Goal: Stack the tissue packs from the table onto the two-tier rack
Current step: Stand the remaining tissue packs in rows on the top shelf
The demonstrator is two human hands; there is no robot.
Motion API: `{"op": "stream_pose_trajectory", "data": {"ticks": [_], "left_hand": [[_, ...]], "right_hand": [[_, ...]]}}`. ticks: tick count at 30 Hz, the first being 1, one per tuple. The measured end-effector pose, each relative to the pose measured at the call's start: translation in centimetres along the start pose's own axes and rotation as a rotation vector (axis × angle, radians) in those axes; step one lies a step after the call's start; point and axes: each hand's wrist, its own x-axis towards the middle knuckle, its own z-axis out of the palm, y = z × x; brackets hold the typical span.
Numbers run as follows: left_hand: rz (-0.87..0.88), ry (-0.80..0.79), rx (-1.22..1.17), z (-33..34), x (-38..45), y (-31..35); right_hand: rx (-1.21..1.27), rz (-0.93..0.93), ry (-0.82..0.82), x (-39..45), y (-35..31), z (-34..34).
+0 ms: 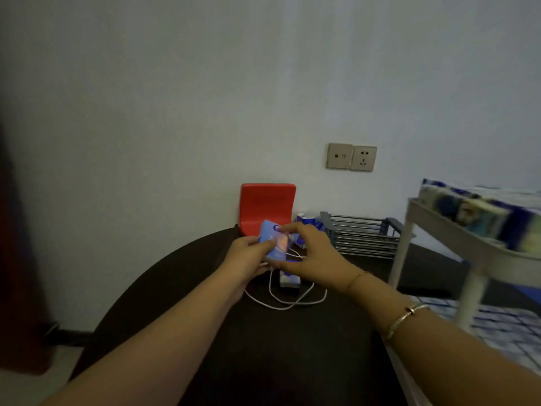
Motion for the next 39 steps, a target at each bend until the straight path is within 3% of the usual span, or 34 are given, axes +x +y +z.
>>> {"op": "stream_pose_trajectory", "data": {"ticks": [5,11,18,20,23,29,35,39], "left_hand": [[0.163,-0.146,0.102,0.2,-7.4,4.4],[0.333,-0.336,0.029,4.3,-15.0,9.7],[0.512,-0.354,0.143,13.3,-19.3,13.7],[0.561,-0.328,0.226,15.6,-19.8,14.3],[0.504,-0.353,0.299,18.2,-19.8,14.2],[0.523,-0.297,0.464,21.0,-18.1,12.8],[0.727,-0.303,0.669,22.5,-16.2,11.7],[0.798,-0.267,0.707,22.8,-15.6,11.7]], "right_hand": [[0.375,0.142,0.043,-4.9,-6.2,-6.6],[0.5,0.201,0.115,-10.9,-10.6,-14.8],[0.372,0.193,0.284,-17.5,-9.1,-25.3],[0.276,0.231,0.287,-19.1,-7.7,-27.9],[0.108,0.27,0.212,-20.9,-5.6,-30.3],[-0.07,0.206,0.073,-21.3,-2.6,-30.9],[-0.11,0.151,0.068,-19.5,-0.9,-30.5],[-0.295,0.088,0.072,-18.4,-0.1,-30.3]]}}
